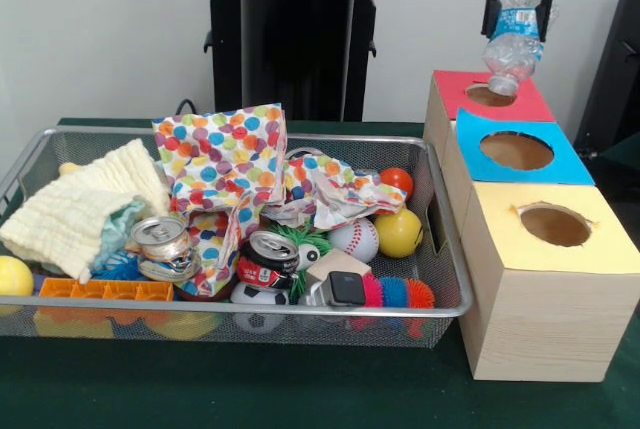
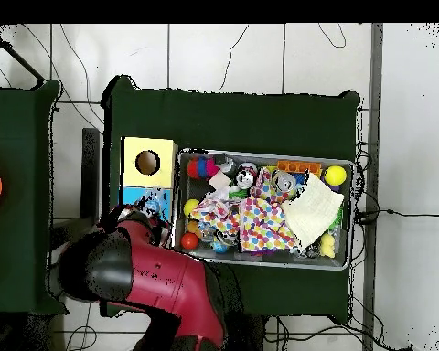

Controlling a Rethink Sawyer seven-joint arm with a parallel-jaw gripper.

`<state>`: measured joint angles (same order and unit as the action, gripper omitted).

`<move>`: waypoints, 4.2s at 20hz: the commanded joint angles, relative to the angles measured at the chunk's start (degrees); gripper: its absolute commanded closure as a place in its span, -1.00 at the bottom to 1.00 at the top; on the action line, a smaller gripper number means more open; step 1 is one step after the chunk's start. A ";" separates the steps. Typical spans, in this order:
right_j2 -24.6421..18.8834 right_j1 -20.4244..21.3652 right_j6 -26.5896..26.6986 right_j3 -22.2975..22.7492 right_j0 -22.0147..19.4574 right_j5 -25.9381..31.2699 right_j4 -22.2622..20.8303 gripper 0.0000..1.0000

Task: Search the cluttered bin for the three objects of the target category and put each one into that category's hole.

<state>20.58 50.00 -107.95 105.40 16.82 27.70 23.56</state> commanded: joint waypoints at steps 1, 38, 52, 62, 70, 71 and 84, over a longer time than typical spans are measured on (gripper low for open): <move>-3.11 -2.43 -15.53 6.64 -0.57 -5.05 2.25 1.00; -5.30 -10.91 -17.41 3.26 2.74 -10.84 8.92 1.00; -7.59 -15.16 -15.44 1.83 0.84 -13.80 10.89 1.00; -4.91 -14.65 -15.74 0.63 2.54 -10.34 11.27 1.00; -1.98 -14.90 -14.43 -1.50 4.41 -6.84 9.23 -1.00; -1.88 -14.86 -14.28 -1.66 4.44 -6.39 9.07 -1.00; -2.52 -13.85 -14.36 -2.37 3.17 -2.91 9.46 -1.00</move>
<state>19.12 36.99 -107.97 106.40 21.68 18.12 31.95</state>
